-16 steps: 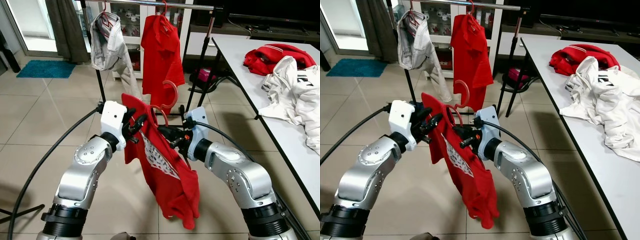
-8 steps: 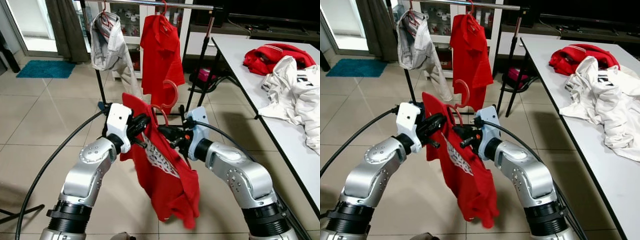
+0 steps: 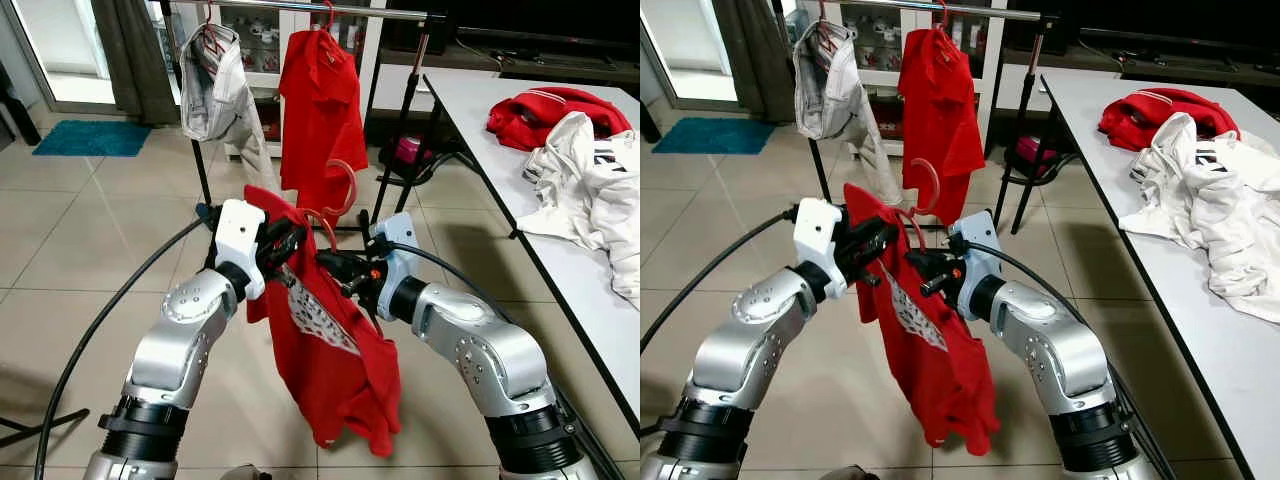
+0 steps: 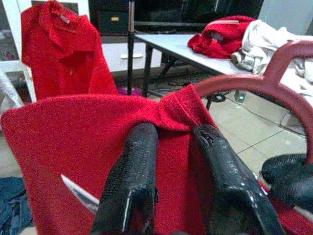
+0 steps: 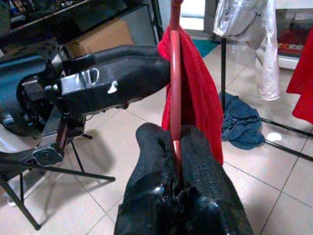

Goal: Hang hanger

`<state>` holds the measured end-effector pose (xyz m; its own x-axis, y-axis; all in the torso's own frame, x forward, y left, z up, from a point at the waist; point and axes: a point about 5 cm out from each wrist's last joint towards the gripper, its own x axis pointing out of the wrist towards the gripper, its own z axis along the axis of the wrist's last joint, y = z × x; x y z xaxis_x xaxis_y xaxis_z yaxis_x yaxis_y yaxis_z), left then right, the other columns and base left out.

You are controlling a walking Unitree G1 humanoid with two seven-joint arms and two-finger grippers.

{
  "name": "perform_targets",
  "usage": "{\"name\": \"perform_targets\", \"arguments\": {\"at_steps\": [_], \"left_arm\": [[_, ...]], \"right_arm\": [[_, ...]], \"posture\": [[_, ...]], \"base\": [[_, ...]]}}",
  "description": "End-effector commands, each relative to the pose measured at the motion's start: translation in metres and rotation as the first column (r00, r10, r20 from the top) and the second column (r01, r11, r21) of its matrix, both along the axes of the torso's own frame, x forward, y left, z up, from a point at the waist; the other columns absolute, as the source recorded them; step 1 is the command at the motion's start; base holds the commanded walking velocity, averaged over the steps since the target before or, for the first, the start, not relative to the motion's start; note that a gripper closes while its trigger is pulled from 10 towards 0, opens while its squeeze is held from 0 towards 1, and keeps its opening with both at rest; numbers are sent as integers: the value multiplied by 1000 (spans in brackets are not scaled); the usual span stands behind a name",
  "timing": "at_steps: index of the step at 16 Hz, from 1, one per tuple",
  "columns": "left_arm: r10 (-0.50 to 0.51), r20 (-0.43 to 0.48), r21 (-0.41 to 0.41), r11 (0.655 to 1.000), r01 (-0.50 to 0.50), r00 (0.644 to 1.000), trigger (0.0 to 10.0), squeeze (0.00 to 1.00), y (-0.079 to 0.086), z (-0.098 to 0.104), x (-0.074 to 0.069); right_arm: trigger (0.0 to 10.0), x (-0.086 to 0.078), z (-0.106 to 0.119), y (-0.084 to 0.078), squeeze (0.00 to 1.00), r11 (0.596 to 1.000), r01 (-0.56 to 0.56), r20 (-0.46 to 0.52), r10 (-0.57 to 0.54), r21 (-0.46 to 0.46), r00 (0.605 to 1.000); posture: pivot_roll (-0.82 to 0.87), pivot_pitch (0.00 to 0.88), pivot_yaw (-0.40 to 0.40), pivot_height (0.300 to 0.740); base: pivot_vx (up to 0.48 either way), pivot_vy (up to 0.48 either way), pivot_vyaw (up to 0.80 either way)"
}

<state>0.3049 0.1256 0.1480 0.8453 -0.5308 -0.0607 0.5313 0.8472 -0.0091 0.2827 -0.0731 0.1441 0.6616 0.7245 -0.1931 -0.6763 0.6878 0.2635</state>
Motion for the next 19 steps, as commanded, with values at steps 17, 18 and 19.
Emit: {"name": "perform_targets", "arguments": {"at_steps": [17, 18, 19], "left_arm": [[24, -62, 6, 1000, -24, 998, 0, 0, 1, -3, 7], [24, -58, 5, 1000, -24, 998, 0, 0, 0, -2, 7], [24, -54, 9, 1000, -23, 998, 0, 0, 0, -2, 7]], "right_arm": [[10000, -2, 13, 0, 0, 999, -35, 63, 32, 39, 998], [10000, -2, 13, -1, 0, 999, -28, 61, 26, 36, 998], [10000, -1, 12, -2, 0, 999, -16, 59, 14, 31, 998]], "posture": [[-95, 0, -36, 727], [-94, 0, -36, 727], [-94, 0, -36, 727]], "base": [[0, 0, 0], [0, 0, 0], [0, 0, 0]]}}
